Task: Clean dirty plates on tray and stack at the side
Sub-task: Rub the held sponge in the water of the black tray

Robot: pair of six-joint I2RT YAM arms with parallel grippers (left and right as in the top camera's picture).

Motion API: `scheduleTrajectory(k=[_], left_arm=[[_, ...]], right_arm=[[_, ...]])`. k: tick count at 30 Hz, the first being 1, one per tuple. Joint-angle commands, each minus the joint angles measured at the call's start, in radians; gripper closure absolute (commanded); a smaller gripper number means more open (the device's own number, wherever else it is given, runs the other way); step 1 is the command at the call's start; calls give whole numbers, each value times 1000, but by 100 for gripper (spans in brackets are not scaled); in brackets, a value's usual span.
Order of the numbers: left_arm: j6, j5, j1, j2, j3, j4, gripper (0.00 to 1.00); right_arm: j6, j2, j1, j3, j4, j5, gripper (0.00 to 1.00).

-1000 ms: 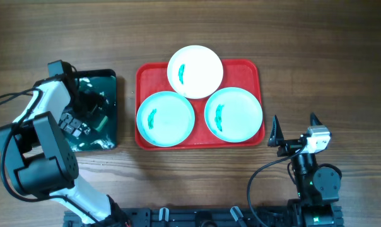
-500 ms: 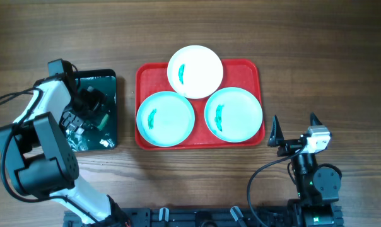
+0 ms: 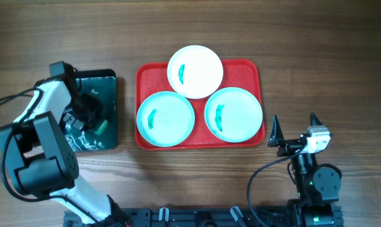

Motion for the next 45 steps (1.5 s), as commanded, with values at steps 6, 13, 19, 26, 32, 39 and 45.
scheduleTrajectory(k=[6, 13, 19, 26, 32, 39, 45], left_arm=[[-2, -149, 3, 25, -14, 136, 30], [-2, -64, 3, 25, -14, 72, 0], [-2, 144, 3, 25, -14, -105, 0], [-2, 142, 3, 25, -14, -113, 96], [-2, -54, 3, 25, -14, -12, 0], [-2, -89, 3, 25, -14, 44, 28], [-2, -88, 3, 23, -13, 39, 96]], right_arm=[[-12, -3, -2, -1, 6, 16, 0], [-12, -3, -2, -1, 6, 16, 0], [-12, -3, -2, -1, 6, 16, 0], [-12, -3, -2, -1, 6, 16, 0], [-12, -3, -2, -1, 6, 16, 0], [-12, -3, -2, -1, 6, 16, 0], [-12, -3, -2, -1, 6, 16, 0]])
